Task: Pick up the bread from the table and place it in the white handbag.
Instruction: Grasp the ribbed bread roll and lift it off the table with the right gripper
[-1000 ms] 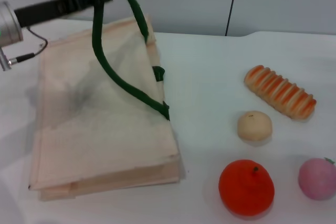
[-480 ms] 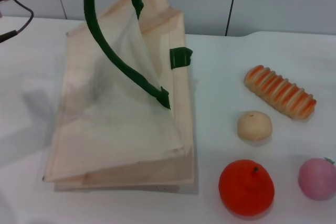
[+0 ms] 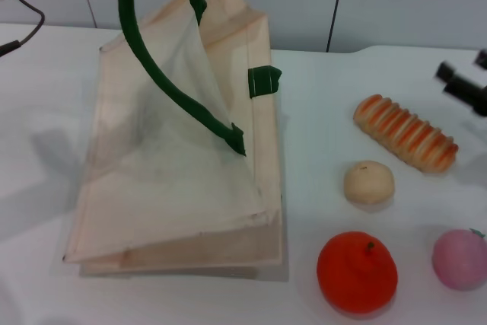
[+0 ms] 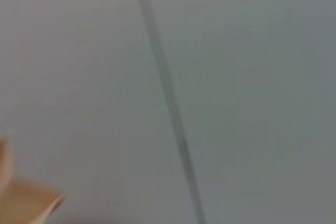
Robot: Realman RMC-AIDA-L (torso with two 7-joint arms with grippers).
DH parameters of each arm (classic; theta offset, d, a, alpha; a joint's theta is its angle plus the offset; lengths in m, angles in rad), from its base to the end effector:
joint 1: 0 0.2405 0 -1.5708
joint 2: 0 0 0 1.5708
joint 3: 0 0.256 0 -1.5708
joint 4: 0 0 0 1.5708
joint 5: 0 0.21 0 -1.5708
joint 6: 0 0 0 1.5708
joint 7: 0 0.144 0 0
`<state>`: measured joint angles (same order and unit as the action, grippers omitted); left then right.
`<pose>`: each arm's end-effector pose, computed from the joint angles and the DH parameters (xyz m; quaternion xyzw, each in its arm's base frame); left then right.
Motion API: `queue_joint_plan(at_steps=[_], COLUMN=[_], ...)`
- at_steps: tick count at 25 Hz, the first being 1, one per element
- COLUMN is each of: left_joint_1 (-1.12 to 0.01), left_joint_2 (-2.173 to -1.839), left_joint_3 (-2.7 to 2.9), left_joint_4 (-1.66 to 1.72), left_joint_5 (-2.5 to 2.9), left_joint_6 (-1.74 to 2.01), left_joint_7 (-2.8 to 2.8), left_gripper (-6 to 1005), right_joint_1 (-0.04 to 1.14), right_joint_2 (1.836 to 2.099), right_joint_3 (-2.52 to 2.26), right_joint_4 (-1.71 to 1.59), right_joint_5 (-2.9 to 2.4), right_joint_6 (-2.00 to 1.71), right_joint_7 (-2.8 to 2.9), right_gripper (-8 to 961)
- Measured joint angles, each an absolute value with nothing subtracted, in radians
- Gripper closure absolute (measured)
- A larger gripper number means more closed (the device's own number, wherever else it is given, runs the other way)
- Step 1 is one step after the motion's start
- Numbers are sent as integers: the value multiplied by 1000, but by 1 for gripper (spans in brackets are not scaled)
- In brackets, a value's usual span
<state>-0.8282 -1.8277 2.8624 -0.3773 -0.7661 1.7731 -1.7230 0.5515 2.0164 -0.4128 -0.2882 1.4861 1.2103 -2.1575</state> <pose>-0.2271 0.3978 0.1234 -0.7983 -0.3478 -0.4749 0.1272 0.3152 0.3680 0.0246 -0.8139 0.2721 0.3210 0.4007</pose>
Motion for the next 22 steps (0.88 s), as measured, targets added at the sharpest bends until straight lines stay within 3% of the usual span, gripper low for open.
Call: queue_joint_plan(at_steps=[22], left_joint_1=[-842], left_joint_2=[-1837], left_joint_3=[2864], left_joint_4=[-377], left_joint_5=[-738], left_joint_6=[1740], left_joint_7=[-1726], left_gripper=[857], right_joint_1=[652], right_joint_2=[2023], right_joint_3=[-466], right_joint_4=[-255], right_joint_5=[1143], right_joint_6=[1018], right_joint_7=[-2152], right_gripper=[57])
